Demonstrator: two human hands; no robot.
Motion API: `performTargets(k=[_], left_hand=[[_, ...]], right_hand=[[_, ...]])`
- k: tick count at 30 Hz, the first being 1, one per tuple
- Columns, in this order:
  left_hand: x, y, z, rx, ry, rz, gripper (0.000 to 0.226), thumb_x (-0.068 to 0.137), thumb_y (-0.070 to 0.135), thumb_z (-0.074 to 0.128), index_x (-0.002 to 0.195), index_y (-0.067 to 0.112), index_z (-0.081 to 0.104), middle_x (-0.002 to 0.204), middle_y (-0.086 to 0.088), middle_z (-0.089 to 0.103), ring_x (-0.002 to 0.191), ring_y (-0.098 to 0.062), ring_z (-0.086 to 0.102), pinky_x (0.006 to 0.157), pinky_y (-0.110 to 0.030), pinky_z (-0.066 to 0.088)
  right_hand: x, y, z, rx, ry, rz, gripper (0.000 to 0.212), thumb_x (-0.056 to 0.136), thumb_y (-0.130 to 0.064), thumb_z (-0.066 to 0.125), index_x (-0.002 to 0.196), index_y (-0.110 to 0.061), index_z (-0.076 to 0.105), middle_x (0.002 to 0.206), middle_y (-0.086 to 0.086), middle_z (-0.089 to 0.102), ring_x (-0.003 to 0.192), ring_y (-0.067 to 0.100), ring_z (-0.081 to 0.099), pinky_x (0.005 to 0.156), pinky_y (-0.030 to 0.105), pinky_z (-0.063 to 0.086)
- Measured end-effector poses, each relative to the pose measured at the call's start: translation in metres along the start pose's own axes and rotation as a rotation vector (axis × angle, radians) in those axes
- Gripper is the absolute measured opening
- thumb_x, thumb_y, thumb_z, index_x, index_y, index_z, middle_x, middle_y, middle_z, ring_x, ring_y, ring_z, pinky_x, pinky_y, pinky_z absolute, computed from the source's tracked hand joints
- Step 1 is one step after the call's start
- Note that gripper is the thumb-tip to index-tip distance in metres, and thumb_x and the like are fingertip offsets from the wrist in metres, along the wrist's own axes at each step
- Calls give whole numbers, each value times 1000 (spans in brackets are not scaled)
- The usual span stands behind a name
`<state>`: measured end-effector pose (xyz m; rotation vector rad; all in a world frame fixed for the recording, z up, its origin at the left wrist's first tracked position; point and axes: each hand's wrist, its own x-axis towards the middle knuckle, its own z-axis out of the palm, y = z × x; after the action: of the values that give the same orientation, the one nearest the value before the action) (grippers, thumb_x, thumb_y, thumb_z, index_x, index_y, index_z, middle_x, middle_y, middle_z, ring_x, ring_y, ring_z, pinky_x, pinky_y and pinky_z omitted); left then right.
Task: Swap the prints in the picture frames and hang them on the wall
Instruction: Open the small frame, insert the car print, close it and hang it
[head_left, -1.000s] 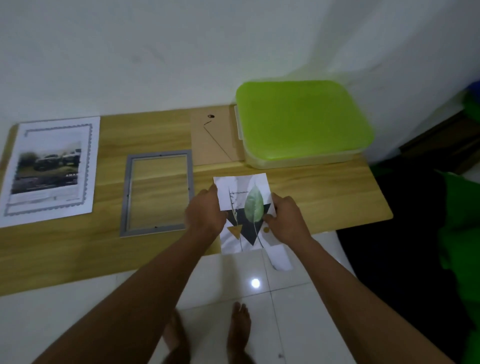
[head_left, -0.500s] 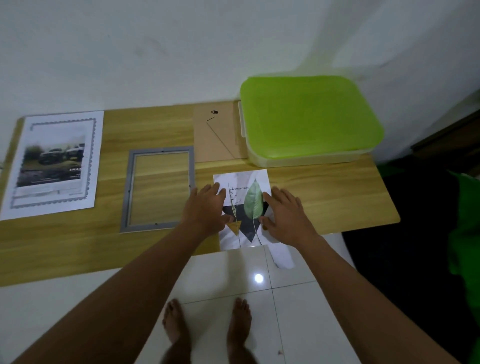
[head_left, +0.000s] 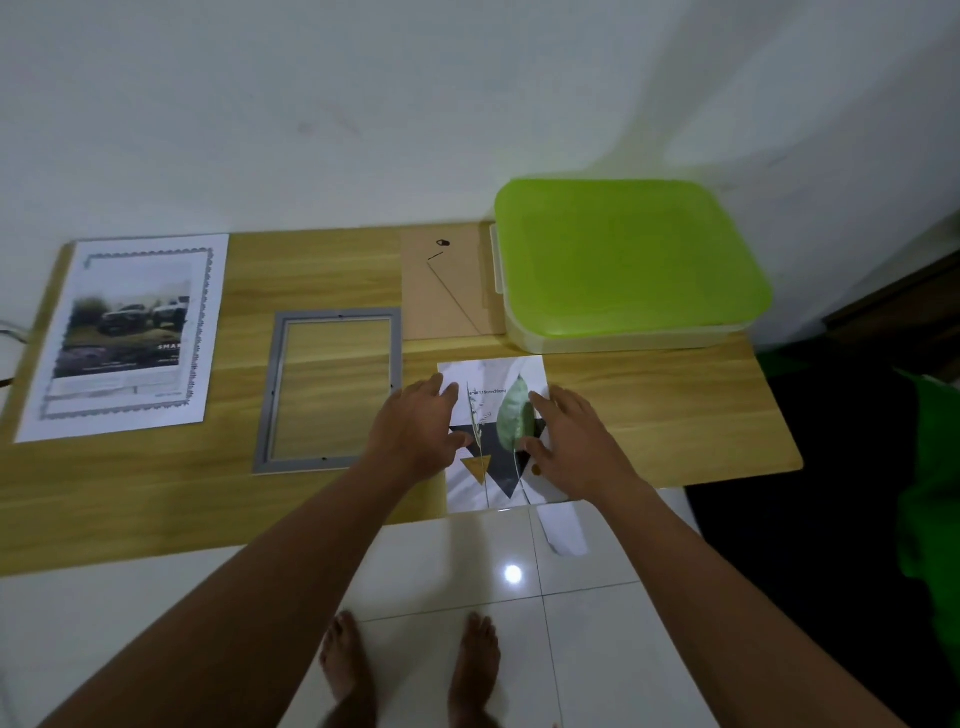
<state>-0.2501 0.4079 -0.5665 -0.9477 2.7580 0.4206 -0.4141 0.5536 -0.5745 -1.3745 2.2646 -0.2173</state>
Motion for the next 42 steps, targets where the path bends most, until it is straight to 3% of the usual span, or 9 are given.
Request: performTargets(k=[3, 6, 12, 16, 22, 28, 32, 37, 42], left_hand=[[-6, -7, -9, -33, 20, -25, 66, 92, 49, 55, 144, 12, 41, 148, -11, 43, 132, -31, 43, 105, -41, 37], [-14, -20, -17, -71, 52, -50, 56, 93, 44, 54, 139, 12, 46, 139, -9, 52, 126, -30, 50, 100, -39, 42], [-39, -68, -46, -176, 92, -155, 55, 94, 37, 53, 142, 11, 45, 141, -10, 52, 128, -28, 49, 103, -39, 44], [-62, -126, -72, -172, 163, -255, 53, 96, 40, 51, 141, 12, 46, 139, -8, 53, 126, -27, 50, 101, -39, 44], [-97, -245, -93, -212, 235, -369, 53, 94, 39, 57, 139, 12, 50, 138, -9, 55, 128, -26, 49, 105, -38, 41], [-100, -350, -92, -290, 274, -427, 32, 86, 30, 66, 113, 12, 67, 109, -9, 70, 99, -28, 65, 80, -36, 53], [-83, -401, -84, -343, 267, -407, 21, 86, 25, 62, 100, 11, 69, 96, -9, 70, 83, -28, 64, 63, -27, 41], [-67, -440, -66, -341, 240, -395, 33, 82, 42, 69, 101, 16, 69, 99, -8, 64, 88, -26, 60, 67, -33, 49], [-58, -450, -61, -318, 249, -470, 48, 78, 45, 74, 112, 15, 61, 112, -9, 58, 103, -30, 53, 81, -43, 54]], right_hand=[[4, -16, -6, -17, 4, -16, 63, 99, -33, 53, 154, -13, 28, 159, 11, 25, 148, 26, 17, 119, 39, 20], [10, -37, -11, -21, 5, -24, 58, 99, -31, 50, 152, -13, 31, 153, 9, 35, 141, 27, 32, 111, 37, 34], [25, -102, -24, -68, -44, -105, 48, 100, -30, 47, 145, -13, 40, 142, 6, 47, 129, 25, 47, 96, 38, 46], [48, -164, -28, -89, -87, -207, 43, 98, -25, 48, 138, -11, 48, 136, 10, 51, 127, 29, 49, 93, 39, 47], [99, -278, -8, -109, -96, -287, 48, 101, -32, 44, 147, -16, 39, 148, 6, 45, 133, 25, 46, 100, 42, 46], [155, -372, 41, -76, -86, -298, 48, 98, -32, 52, 143, -15, 43, 138, 6, 53, 126, 28, 51, 98, 43, 48], [192, -411, 74, -108, -97, -274, 43, 98, -33, 52, 135, -12, 47, 127, 10, 56, 119, 30, 52, 93, 41, 49], [222, -431, 95, -157, -104, -168, 37, 97, -35, 53, 127, -12, 50, 120, 10, 50, 116, 29, 48, 83, 39, 47], [230, -437, 105, -181, -63, -82, 41, 93, -41, 59, 119, -10, 54, 122, 11, 46, 117, 30, 44, 86, 42, 47]])
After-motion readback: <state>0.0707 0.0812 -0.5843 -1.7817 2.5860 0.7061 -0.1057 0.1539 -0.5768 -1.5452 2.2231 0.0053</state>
